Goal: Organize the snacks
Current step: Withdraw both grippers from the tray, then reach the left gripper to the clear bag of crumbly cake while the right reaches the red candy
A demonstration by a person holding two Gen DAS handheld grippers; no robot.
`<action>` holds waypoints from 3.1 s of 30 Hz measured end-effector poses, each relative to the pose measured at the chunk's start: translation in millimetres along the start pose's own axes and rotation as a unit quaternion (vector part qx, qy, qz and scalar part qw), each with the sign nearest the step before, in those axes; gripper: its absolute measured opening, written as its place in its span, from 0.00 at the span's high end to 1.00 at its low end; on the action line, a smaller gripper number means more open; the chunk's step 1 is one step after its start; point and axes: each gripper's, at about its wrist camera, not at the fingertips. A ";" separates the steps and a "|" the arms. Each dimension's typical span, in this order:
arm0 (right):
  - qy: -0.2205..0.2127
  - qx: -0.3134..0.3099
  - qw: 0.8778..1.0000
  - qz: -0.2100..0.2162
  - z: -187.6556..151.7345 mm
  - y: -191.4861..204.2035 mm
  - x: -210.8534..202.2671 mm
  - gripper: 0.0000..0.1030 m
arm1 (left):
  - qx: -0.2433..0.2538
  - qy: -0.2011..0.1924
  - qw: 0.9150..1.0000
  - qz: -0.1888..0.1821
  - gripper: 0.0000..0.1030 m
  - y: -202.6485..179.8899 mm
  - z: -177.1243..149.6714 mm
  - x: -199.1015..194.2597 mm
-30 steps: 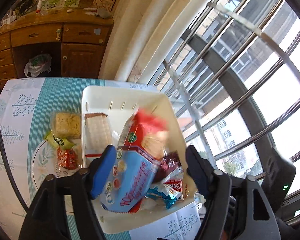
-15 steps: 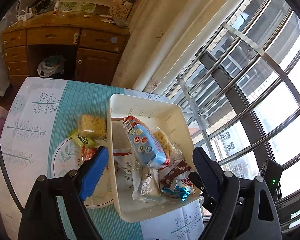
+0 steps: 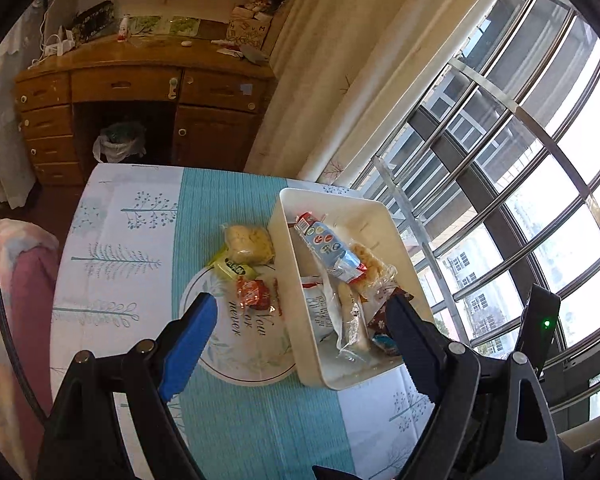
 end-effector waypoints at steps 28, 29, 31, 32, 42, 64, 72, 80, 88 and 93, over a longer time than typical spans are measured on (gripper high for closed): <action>0.036 0.224 0.973 0.024 -67.0 94.4 35.2 0.40 | 0.084 0.036 0.993 0.077 0.17 128.2 25.7 -59.3; 0.040 0.229 0.972 0.024 -67.5 93.7 36.4 0.38 | 0.086 0.039 0.992 0.081 0.17 129.4 27.0 -56.1; 0.042 0.237 0.970 0.025 -67.4 91.4 37.0 0.31 | 0.087 0.045 0.991 0.085 0.17 130.5 29.2 -48.2; 0.042 0.242 0.969 0.026 -67.3 90.0 37.1 0.30 | 0.087 0.048 0.991 0.088 0.17 130.6 30.3 -44.3; 0.066 0.289 0.954 0.050 -51.8 74.9 61.6 0.29 | 0.115 0.075 0.984 0.110 0.17 112.8 55.6 7.7; 0.060 0.299 0.952 -0.042 -6.8 74.7 129.7 0.29 | 0.278 0.174 0.937 0.123 0.11 27.0 124.8 173.8; 0.051 0.262 0.961 -0.071 -7.4 83.4 149.9 0.29 | 0.291 0.229 0.920 0.129 0.10 20.2 114.4 247.6; 0.040 0.257 0.961 -0.095 -21.0 83.5 174.0 0.30 | 0.300 0.273 0.905 0.126 0.10 21.8 97.5 300.5; 0.004 0.258 0.961 -0.102 -27.3 80.1 187.9 0.30 | 0.298 0.298 0.898 0.125 0.10 26.4 85.5 337.1; 0.009 0.260 0.960 -0.106 -27.6 75.0 200.7 0.32 | 0.294 0.308 0.897 0.121 0.10 30.9 82.1 353.8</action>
Point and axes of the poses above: each gripper's, at about its wrist camera, not at the fingertips, and x roughly the way its jaws point, y to its left, z to its top, and after that the axes turned 12 degrees about -x, right-handed
